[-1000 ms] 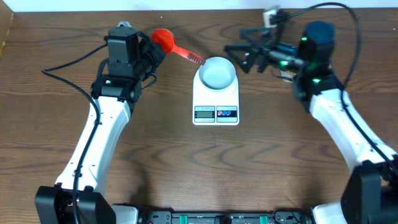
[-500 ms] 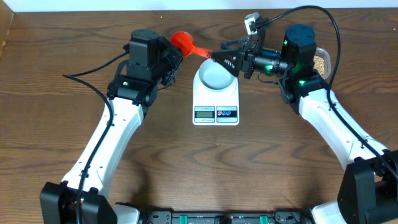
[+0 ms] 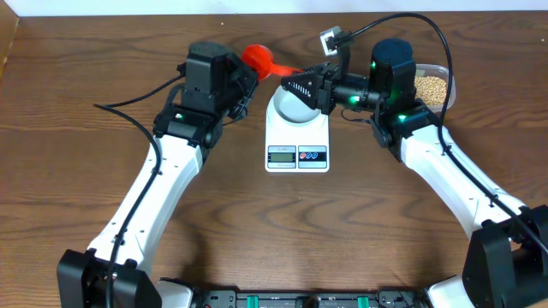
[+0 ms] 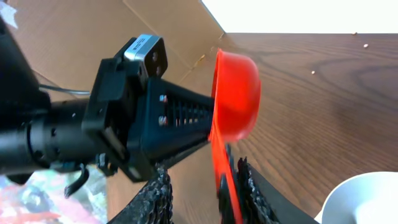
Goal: Scoop item into bowl and weigh 50g on scale
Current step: 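Grasp the red scoop handle with the right gripper from the left gripper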
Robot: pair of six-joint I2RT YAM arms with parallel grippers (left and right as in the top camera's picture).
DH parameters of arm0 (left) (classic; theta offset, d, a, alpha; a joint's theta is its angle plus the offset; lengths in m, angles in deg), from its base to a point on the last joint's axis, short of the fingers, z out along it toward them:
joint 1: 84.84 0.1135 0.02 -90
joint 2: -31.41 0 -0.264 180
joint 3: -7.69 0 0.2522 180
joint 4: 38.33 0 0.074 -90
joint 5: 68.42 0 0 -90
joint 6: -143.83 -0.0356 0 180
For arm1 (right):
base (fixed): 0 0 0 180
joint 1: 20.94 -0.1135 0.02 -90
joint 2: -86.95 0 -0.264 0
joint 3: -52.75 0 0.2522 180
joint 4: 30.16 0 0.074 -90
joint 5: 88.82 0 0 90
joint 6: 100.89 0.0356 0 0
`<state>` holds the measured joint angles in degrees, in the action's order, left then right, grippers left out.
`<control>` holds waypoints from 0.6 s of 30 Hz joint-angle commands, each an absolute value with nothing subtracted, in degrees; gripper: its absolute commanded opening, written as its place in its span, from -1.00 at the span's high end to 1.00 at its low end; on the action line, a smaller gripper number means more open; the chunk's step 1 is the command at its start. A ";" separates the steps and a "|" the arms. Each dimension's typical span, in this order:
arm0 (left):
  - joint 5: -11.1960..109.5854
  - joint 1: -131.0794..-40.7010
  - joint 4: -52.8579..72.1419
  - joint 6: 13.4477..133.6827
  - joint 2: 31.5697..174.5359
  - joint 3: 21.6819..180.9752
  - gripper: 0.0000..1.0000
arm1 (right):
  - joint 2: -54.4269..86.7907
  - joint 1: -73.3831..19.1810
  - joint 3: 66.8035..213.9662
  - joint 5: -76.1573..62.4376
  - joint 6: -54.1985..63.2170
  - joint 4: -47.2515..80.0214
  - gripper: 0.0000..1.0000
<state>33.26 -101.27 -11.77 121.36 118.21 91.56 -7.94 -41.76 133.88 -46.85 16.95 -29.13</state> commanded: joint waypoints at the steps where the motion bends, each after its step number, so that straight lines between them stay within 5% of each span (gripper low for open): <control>1: 32.71 -102.32 -11.61 121.62 118.65 92.00 0.85 | -7.89 -42.02 135.08 -45.23 16.97 -29.26 0.39; 18: 33.17 -102.71 -10.46 119.63 118.65 91.97 0.85 | -7.89 -42.04 135.08 -45.27 16.97 -29.20 0.79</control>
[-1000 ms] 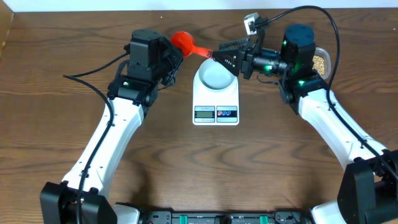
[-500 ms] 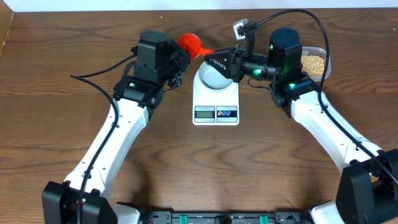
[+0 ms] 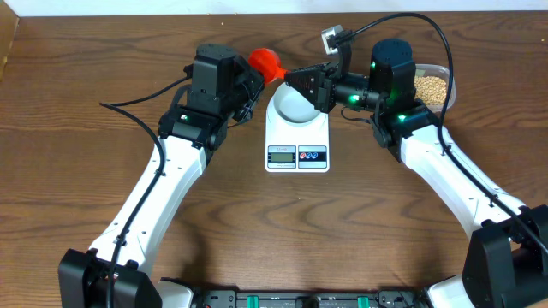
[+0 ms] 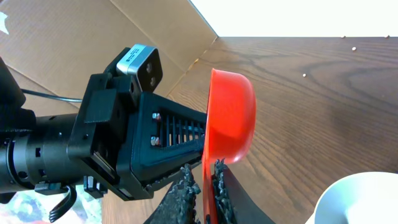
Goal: Scoop item into bowl and weigh 50g on scale
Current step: 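Grasp the red scoop handle with the right gripper from the left gripper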
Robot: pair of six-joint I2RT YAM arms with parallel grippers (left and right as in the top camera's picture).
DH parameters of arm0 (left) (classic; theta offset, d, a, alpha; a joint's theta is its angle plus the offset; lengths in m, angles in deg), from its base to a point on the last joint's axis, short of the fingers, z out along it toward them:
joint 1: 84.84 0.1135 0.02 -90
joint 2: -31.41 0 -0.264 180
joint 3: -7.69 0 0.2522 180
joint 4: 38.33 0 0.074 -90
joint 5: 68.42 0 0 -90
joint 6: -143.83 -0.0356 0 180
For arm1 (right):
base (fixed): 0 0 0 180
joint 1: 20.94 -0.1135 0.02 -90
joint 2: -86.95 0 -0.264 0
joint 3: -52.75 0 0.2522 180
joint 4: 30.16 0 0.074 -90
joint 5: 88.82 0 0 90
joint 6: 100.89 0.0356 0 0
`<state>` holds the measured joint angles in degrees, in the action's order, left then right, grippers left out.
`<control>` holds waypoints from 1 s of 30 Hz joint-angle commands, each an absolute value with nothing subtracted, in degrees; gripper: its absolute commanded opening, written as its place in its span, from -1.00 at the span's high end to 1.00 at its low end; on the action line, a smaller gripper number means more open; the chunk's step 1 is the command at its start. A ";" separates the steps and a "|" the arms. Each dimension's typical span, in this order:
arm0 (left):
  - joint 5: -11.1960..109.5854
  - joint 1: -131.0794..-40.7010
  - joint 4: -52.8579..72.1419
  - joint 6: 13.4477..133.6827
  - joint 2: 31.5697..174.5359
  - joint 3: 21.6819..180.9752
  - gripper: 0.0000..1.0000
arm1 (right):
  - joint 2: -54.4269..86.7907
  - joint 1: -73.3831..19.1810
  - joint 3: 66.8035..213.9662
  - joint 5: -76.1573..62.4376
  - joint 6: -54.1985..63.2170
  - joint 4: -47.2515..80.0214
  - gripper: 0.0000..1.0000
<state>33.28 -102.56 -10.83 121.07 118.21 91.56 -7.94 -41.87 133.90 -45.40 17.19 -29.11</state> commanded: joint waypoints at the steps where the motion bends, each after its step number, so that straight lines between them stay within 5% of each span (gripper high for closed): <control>1: 33.20 -102.71 -10.46 119.19 118.65 91.97 0.86 | -7.89 -42.04 135.08 -45.27 16.97 -29.20 0.77; 11: 34.29 -102.71 -10.32 118.08 118.65 91.97 0.86 | -7.89 -42.02 135.08 -45.21 16.92 -28.76 0.57; 30: 35.32 -102.71 -10.50 116.31 118.65 91.97 0.86 | -7.89 -42.02 135.08 -44.29 16.95 -28.17 0.63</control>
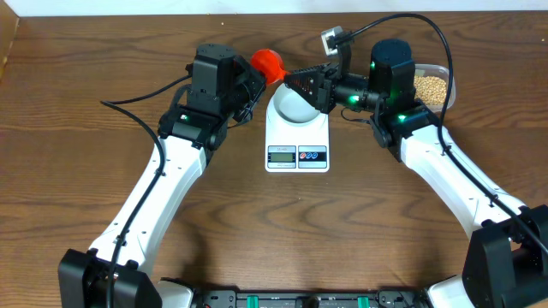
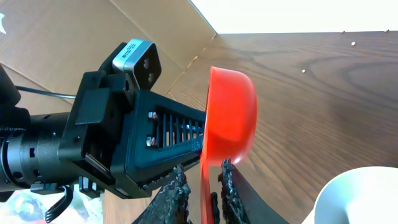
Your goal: Scoop item into bowl and weigh 50g on scale
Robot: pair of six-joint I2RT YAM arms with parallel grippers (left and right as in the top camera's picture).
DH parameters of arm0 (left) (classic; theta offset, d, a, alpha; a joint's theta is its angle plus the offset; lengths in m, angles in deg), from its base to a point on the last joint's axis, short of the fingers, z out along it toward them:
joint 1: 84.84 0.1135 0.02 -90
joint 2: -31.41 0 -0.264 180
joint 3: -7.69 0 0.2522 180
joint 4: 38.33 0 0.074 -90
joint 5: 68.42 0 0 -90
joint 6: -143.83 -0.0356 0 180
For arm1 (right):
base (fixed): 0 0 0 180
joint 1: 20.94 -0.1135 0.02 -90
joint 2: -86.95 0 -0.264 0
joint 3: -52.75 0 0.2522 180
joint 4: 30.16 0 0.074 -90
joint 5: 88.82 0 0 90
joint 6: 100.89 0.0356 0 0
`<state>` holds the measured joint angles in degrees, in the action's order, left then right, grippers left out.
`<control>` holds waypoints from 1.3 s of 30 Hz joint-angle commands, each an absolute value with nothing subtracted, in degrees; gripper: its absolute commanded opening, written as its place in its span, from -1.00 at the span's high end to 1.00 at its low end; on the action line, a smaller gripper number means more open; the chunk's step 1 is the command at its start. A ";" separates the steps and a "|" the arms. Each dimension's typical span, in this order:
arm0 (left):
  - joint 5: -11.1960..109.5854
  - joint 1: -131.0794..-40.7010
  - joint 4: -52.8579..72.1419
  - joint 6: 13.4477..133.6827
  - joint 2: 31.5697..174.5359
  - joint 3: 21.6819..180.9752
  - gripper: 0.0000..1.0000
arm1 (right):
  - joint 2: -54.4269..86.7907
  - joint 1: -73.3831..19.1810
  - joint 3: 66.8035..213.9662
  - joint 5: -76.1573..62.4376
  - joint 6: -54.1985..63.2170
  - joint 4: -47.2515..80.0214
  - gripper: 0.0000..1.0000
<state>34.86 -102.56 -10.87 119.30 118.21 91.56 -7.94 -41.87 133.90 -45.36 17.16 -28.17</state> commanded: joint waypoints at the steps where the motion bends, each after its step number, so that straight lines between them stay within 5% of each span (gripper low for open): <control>1: 35.32 -102.71 -10.50 115.26 118.65 91.97 0.86 | -7.89 -42.02 135.08 -44.14 16.95 -28.17 0.63; 7: 35.32 -102.71 -10.54 114.97 118.65 91.97 0.86 | -7.89 -42.04 135.08 -44.16 16.95 -28.15 0.63; 13: 35.34 -102.71 -10.52 114.95 118.65 91.97 0.85 | -7.89 -42.04 135.08 -44.14 16.97 -28.17 0.95; 17: 35.32 -102.71 -10.50 114.95 118.65 91.97 0.84 | -7.89 -42.02 135.08 -44.07 16.95 -28.19 0.98; 24: 33.87 -102.71 -10.28 114.19 118.65 91.97 -0.41 | -7.89 -39.70 135.08 -43.31 16.97 -27.23 0.98; 32: 30.35 -102.12 -10.22 95.11 118.65 91.97 -0.68 | -7.87 -29.45 135.08 -44.12 14.83 -15.84 0.98; 39: 30.03 -102.12 -8.77 82.93 118.63 91.95 -0.68 | -5.75 -21.45 135.37 -45.60 8.60 -7.78 0.98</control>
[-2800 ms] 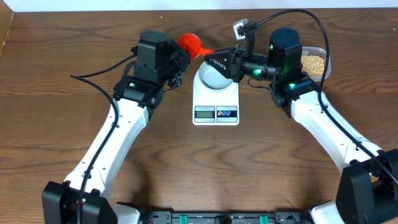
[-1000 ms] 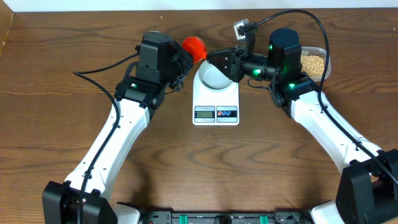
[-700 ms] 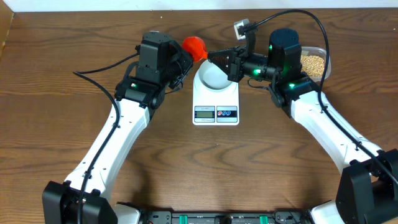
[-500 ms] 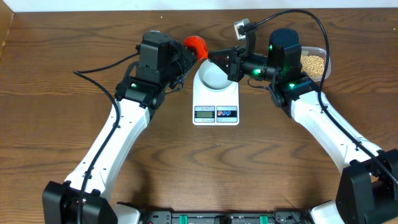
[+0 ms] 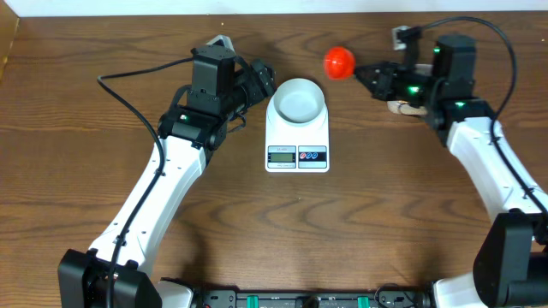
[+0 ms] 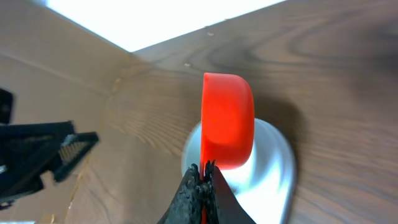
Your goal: Scoop item into bowl and weigh 50g on scale
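Note:
My right gripper (image 5: 366, 74) is shut on the handle of the red scoop (image 5: 339, 62), held in the air behind and to the right of the scale. In the right wrist view the scoop's cup (image 6: 228, 121) stands on edge above the fingertips, with the white bowl (image 6: 267, 174) behind it. The empty white bowl (image 5: 297, 98) sits on the white scale (image 5: 297, 145). My left gripper (image 5: 259, 79) hovers just left of the bowl, its jaws apart and empty. A tub of yellow grain (image 5: 399, 107) is mostly hidden under the right arm.
A brown cardboard wall (image 6: 56, 74) stands along the table's left side. The wooden table (image 5: 385, 222) spreads out in front of the scale. Black cables trail from both arms.
My right gripper, still shut on the scoop, has moved from beside the left gripper at the bowl's back left to the right of the scale. The left gripper stays by the bowl.
At first the scoop hung between both grippers, behind the bowl, my right jaws open around its handle. Then the right jaws closed on the handle and stayed there. Now the right gripper alone holds the scoop, to the right of the scale.

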Robot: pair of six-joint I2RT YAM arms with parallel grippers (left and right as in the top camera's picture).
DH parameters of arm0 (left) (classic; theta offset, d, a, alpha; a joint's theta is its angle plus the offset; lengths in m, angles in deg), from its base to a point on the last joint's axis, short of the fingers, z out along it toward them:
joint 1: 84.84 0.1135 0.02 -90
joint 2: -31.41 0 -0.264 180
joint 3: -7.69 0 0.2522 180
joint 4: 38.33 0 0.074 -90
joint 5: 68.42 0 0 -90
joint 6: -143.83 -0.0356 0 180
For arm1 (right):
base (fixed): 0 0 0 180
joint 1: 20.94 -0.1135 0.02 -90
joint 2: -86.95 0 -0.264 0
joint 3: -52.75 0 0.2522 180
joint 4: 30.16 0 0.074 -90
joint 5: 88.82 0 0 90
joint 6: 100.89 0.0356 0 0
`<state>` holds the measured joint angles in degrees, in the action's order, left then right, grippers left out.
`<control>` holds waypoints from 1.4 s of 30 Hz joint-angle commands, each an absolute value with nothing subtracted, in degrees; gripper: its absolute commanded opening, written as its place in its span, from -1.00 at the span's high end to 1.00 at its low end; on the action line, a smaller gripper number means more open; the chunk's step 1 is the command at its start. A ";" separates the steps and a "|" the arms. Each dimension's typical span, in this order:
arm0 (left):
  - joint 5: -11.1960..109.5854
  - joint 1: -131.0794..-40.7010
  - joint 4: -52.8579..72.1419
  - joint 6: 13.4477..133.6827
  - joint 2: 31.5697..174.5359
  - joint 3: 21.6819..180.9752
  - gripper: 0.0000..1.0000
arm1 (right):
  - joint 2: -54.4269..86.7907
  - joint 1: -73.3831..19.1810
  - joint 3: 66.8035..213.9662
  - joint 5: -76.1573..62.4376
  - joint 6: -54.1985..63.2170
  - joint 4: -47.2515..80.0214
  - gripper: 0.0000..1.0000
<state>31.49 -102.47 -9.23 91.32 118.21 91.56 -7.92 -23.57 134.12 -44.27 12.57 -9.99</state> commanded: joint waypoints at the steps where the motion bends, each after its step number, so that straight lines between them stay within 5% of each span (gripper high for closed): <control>1: 29.87 -102.12 -8.82 81.36 118.63 91.97 -0.68 | -5.18 -20.53 135.98 -45.03 7.70 -5.61 0.97; 10: 28.37 -102.12 -7.68 78.91 118.65 91.91 -0.69 | -4.44 -18.24 155.15 -28.55 -8.12 28.53 0.97; 22: 28.39 -103.17 6.13 78.78 121.62 91.80 -0.50 | -4.46 -18.24 157.73 -22.87 -11.84 32.31 0.98; 37: 28.39 -111.12 7.97 70.98 125.01 91.12 0.75 | -4.46 -13.45 157.73 -20.79 -11.58 33.82 0.98; 42: 28.39 -113.70 7.69 70.95 127.32 90.77 0.85 | -4.46 -12.62 157.73 -20.79 -11.62 34.80 0.98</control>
<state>28.74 -112.15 7.84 71.70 125.12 91.51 -4.90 -13.08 156.77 -20.86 -10.75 34.17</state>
